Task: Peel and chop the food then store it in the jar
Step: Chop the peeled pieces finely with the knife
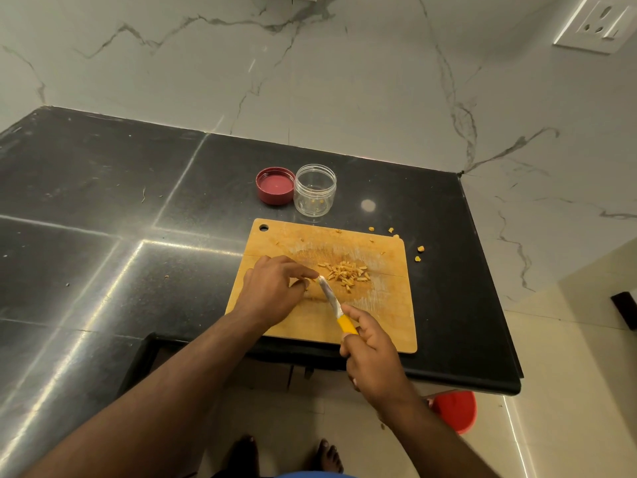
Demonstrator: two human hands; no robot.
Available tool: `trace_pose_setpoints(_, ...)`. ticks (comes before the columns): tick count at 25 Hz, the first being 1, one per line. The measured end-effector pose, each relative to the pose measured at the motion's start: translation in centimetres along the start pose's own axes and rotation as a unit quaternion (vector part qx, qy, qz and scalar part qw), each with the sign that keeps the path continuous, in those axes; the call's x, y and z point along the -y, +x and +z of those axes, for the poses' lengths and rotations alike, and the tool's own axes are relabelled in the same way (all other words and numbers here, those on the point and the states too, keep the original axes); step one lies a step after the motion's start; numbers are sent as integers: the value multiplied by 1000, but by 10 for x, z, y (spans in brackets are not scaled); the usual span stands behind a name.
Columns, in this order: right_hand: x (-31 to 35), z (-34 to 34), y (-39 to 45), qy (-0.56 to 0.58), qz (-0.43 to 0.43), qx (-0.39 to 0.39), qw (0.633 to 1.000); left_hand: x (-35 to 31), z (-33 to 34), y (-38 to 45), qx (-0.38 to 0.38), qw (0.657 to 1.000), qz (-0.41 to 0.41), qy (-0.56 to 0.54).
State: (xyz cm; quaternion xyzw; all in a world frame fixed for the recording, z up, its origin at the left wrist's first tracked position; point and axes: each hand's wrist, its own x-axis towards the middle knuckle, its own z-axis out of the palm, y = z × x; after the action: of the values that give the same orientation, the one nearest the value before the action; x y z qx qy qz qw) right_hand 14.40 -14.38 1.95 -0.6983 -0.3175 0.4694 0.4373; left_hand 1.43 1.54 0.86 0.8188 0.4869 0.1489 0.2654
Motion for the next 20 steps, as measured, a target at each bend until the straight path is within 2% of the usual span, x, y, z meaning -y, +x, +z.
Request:
trace_pose_setpoints(2,4,0,1,84,30,8,996,-1,3,-3,12,999,18,27)
trace_pose_setpoints(5,8,-3,-1,115,37,8,993,5,4,-1,6,997,10,79)
trace_pose_setpoints(11,8,-6,-1,139,55,16,989,-1,3,4,-24,999,-19,-20)
trace_pose_setpoints(13,8,-5,-1,127,52,18,990,-2,1,7,-23,999,-27,-4)
trace_pose_setpoints(14,7,-5,-1,97,39,11,994,0,0,8,-23,999,-33,16)
trace_pose_setpoints(16,4,-8,1,-37,-25,-7,999,7,-5,10,-27,997,-53,41)
trace_pose_setpoints(18,-1,-9,0,-203,-110,8,973,14,-8,13,-29,996,-69,45)
trace_pose_setpoints(20,-7,-7,0,-296,-154,39,942,20,-12,16,-21,996,-88,17)
